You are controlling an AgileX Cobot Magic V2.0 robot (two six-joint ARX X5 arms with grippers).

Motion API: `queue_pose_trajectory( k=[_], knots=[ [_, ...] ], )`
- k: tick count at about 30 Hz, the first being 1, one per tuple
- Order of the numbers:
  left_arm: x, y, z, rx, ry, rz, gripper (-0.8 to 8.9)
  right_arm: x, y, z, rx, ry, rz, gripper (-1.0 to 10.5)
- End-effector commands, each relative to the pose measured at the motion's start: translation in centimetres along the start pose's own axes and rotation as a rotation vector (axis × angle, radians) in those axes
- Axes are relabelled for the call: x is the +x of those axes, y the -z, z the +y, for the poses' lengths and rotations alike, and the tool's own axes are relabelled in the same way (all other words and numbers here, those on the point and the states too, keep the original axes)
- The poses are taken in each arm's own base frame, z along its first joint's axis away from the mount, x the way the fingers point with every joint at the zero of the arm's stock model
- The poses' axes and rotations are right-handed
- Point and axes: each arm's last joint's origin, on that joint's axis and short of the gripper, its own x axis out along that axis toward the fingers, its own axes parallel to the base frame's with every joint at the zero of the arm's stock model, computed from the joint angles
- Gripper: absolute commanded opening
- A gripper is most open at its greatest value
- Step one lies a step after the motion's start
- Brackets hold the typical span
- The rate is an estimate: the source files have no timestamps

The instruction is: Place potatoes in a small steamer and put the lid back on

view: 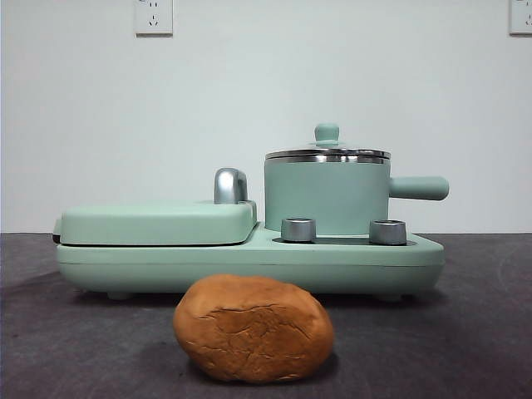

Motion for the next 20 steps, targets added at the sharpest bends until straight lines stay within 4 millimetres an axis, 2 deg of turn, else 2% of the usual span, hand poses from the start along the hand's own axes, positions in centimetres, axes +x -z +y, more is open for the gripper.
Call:
queue_pose_trajectory(
  k=[1,7,13,17,20],
  knots=[
    [0.5,-2.2,-1.0,0.169,0.113,0.076,0.06,0.6,-1.2,0.5,-0.125,-0.074,0.06,0.2],
    [2.0,-5.0,-2.0,0.373,0.267,0.239,0.05,2.7,-2.1,1.0,-0.334,-0.216,0.244,0.2],
    [4.3,-5.5,-2.4,0.631,0.384,0.365,0.06,4.8,-2.5,1.7,-0.52,-0.374,0.333,0.2],
    [5.4,-5.5,-2.8,0.655,0.427,0.368,0.12,5.7,-2.7,2.2,-0.544,-0.414,0.36,0.3],
    [5.7,-5.7,-3.0,0.629,0.433,0.345,1.15,6.1,-2.7,2.4,-0.542,-0.426,0.369,1.5]
  ],
)
